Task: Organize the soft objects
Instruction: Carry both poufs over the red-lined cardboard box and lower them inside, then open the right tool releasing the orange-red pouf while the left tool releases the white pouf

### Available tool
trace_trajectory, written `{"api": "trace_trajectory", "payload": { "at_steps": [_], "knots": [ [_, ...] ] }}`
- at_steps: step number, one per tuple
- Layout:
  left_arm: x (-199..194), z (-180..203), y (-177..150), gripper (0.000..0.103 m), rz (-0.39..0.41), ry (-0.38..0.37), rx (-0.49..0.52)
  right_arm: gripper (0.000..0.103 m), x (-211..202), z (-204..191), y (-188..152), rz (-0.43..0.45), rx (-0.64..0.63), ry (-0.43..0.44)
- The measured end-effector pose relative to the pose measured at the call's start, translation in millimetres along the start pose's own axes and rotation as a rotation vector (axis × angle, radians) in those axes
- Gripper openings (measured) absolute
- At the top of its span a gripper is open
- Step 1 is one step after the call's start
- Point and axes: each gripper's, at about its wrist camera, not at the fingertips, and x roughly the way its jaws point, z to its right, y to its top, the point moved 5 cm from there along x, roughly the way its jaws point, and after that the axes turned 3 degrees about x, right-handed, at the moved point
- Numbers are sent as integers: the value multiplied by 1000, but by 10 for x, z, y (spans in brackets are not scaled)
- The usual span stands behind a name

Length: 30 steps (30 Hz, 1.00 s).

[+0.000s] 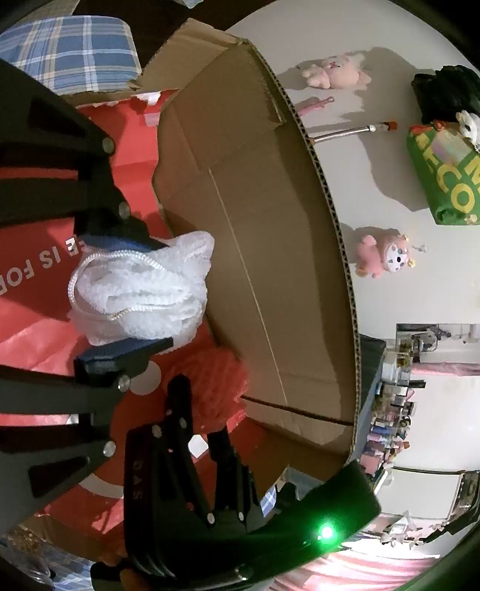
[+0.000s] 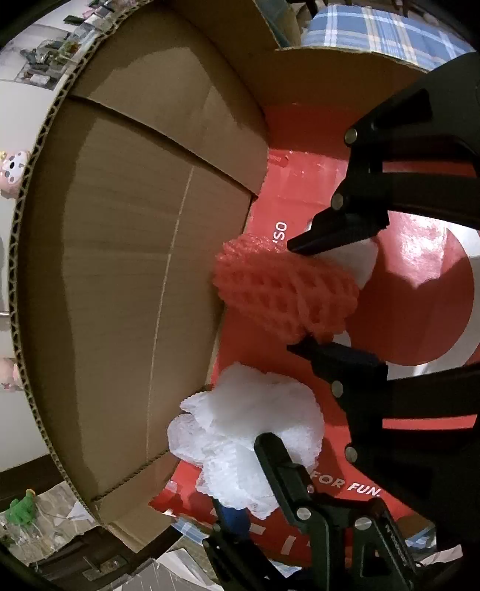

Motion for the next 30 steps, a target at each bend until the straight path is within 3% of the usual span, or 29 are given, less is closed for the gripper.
{"api": "trace_trajectory", "payload": {
  "at_steps": [6, 10, 20, 30],
  "knots": [
    [29, -5, -47, 51, -3, 5, -8, 48, 43, 27, -33, -8, 3, 0],
    [33, -20, -58, 55, -4, 8, -13, 61, 60, -20, -22, -4, -4, -9],
    [-8, -61, -76, 69, 2, 20, -29, 62, -53, -8, -145, -8, -23, -39],
    [-102, -81, -86, 71, 17, 26, -48, 61, -31, 159, -318, -41, -34, -97]
  ]
}}
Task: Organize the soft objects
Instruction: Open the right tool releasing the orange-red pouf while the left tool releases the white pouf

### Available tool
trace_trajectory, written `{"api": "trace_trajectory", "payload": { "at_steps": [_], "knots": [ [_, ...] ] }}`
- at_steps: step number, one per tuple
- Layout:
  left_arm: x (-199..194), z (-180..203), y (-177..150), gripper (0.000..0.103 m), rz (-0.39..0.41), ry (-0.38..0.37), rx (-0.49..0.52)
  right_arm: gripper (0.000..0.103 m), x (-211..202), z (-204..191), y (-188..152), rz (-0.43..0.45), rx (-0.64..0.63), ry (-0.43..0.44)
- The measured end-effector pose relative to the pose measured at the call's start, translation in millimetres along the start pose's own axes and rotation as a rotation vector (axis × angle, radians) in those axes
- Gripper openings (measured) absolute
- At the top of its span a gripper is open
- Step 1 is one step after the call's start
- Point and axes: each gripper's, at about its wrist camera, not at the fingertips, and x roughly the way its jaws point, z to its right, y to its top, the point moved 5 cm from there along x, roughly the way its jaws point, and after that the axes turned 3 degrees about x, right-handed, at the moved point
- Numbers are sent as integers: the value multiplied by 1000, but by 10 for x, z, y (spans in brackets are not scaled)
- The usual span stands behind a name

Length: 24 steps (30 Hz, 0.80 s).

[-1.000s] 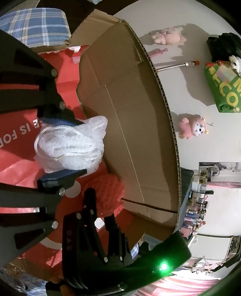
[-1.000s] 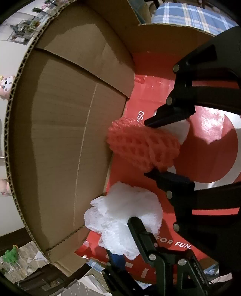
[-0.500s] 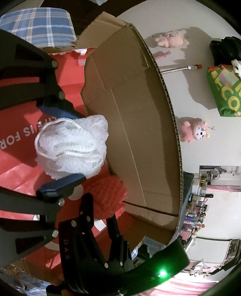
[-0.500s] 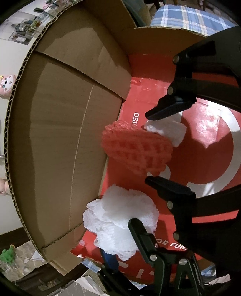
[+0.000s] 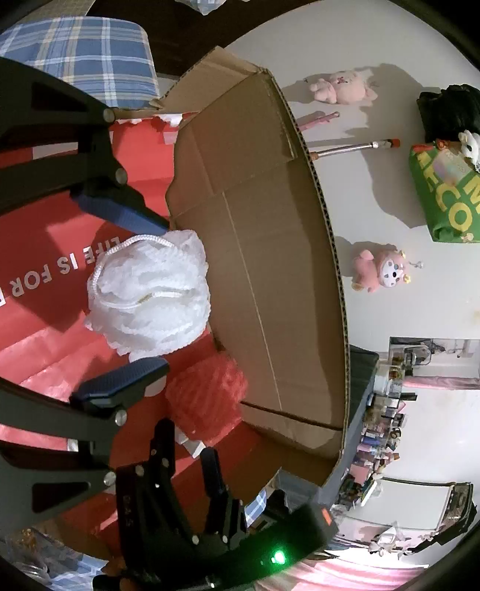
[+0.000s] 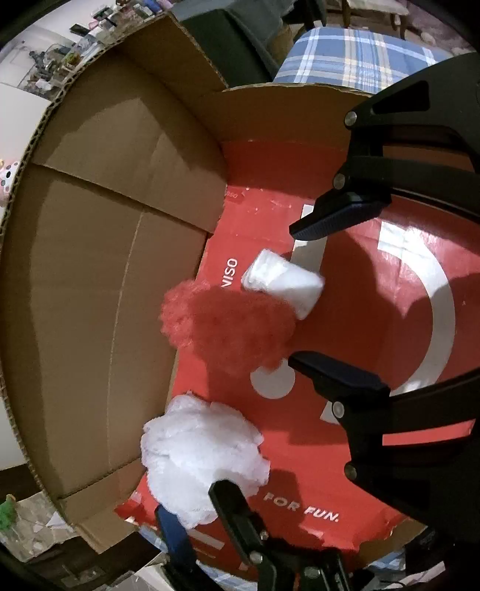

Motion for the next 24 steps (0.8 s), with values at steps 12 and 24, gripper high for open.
{"api": "trace_trajectory", "payload": {
  "at_steps": [12, 24],
  "knots": [
    [-51, 39, -28, 74, 4, -5, 9, 61, 33, 39, -114, -32, -48, -71],
    [-42, 62, -42, 71, 6, -9, 19, 22, 208, 187, 25, -26, -18, -38]
  ]
}}
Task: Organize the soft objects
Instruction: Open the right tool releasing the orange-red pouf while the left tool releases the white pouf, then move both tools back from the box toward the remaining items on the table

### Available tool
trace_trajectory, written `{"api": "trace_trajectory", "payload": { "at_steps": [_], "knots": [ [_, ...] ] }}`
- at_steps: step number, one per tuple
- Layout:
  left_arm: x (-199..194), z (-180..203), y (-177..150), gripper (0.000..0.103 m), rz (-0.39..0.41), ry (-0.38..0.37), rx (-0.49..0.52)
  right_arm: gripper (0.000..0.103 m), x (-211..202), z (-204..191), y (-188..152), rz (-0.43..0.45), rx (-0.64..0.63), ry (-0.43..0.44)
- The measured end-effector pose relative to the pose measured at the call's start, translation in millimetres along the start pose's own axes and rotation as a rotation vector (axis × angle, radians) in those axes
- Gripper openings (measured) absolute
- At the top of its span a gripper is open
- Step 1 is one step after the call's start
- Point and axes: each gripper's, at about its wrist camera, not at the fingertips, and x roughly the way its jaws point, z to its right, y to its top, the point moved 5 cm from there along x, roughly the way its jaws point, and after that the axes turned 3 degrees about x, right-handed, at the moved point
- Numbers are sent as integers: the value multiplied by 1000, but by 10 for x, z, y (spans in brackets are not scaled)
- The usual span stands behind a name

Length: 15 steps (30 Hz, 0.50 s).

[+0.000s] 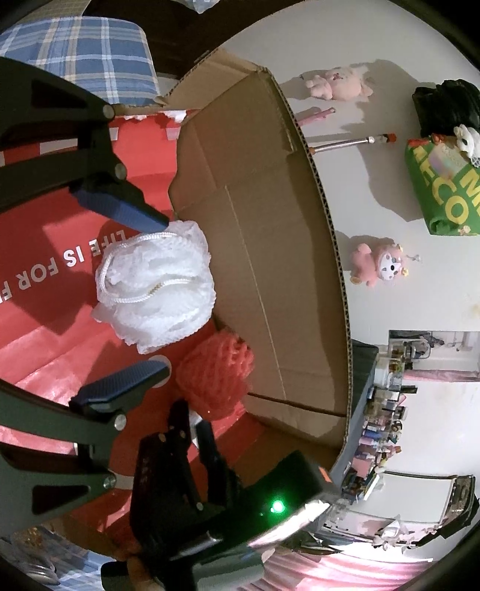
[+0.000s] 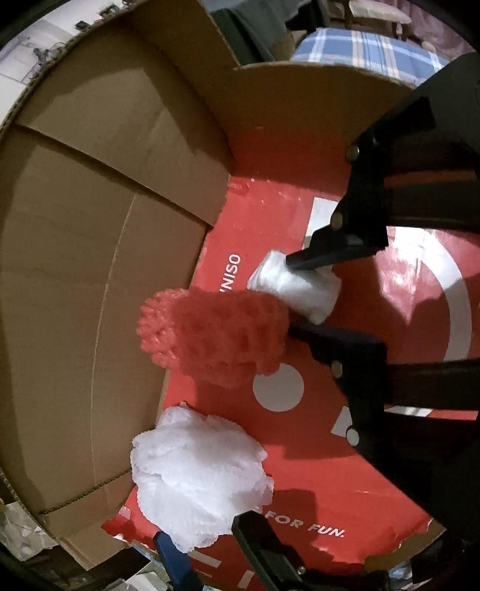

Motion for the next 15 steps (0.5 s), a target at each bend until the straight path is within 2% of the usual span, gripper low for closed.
{"api": "trace_trajectory", "payload": {
  "at_steps": [2, 6, 7, 8, 13, 15],
  "knots": [
    [-9, 3, -6, 63, 3, -1, 4, 17, 9, 68, 1, 11, -4, 1],
    [-57, 2, -21, 63, 3, 0, 10, 15, -196, 114, -158, 45, 3, 9],
    [-97, -1, -25, 63, 7, -3, 2, 15, -272, 25, -168, 58, 6, 11],
    [-118, -4, -22, 63, 9, -5, -4, 15, -385, 28, -132, 72, 8, 16],
    [-509, 67, -44, 64, 63, -21, -39, 15, -1055, -70, -372, 179, 7, 59],
    [-712, 121, -65, 68, 93, -26, -46, 15, -1339, -168, -493, 231, 8, 87]
  ]
}}
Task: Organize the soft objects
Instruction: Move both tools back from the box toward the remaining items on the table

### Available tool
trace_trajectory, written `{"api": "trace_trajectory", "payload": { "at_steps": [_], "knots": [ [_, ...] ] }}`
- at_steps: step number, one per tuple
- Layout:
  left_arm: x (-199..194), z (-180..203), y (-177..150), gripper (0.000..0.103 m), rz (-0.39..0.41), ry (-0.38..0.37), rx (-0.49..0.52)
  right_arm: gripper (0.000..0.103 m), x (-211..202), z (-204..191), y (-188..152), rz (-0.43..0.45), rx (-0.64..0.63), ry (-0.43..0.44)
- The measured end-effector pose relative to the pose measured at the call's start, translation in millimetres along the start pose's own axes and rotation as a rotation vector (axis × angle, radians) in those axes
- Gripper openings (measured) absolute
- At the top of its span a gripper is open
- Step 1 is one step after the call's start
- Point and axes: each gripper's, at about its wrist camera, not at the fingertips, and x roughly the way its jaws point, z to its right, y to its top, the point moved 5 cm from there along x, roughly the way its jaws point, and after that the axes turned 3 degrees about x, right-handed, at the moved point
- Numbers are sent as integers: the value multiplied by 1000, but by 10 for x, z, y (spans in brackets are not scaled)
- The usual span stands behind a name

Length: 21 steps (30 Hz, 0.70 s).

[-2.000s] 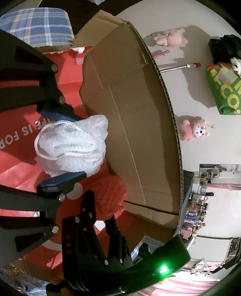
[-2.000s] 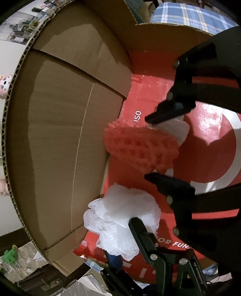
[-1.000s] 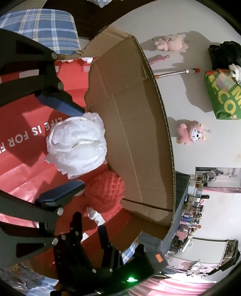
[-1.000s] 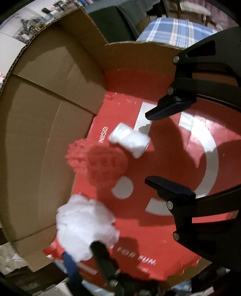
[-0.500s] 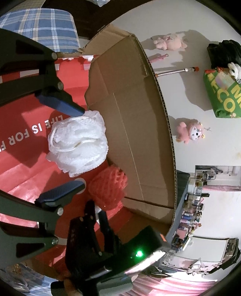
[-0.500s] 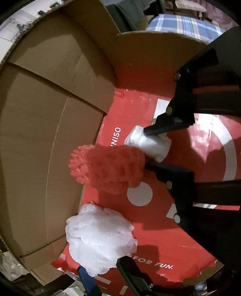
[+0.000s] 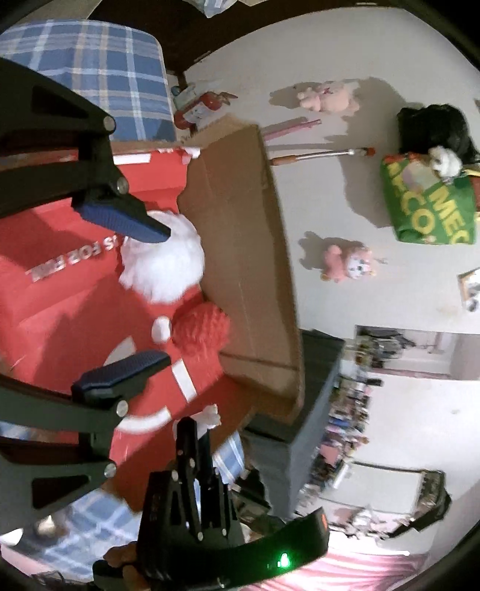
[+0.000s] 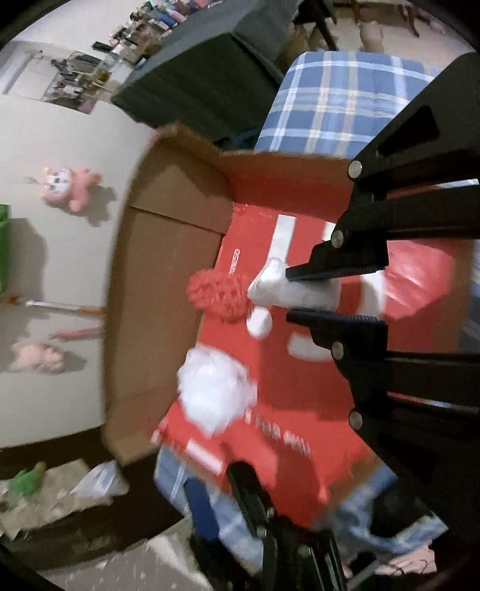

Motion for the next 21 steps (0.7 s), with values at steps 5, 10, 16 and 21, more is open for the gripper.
{"api": "trace_trajectory", "payload": {
  "at_steps": [5, 10, 16, 21],
  "knots": [
    [-688, 198, -95, 85, 107, 0, -6, 15, -669, -309, -362, 126, -24, 54],
    [-1327, 446, -400, 97, 200, 27, -13, 16, -1228, -671, -991, 213, -52, 114],
    [-1882, 772, -887, 103, 302, 84, -2, 16, -1285, -889, -1777, 198, -52, 177],
    [-2035, 959, -1284, 103, 318, 86, -13, 16, -1009, -889, -2238, 141, 13, 203]
  ]
}}
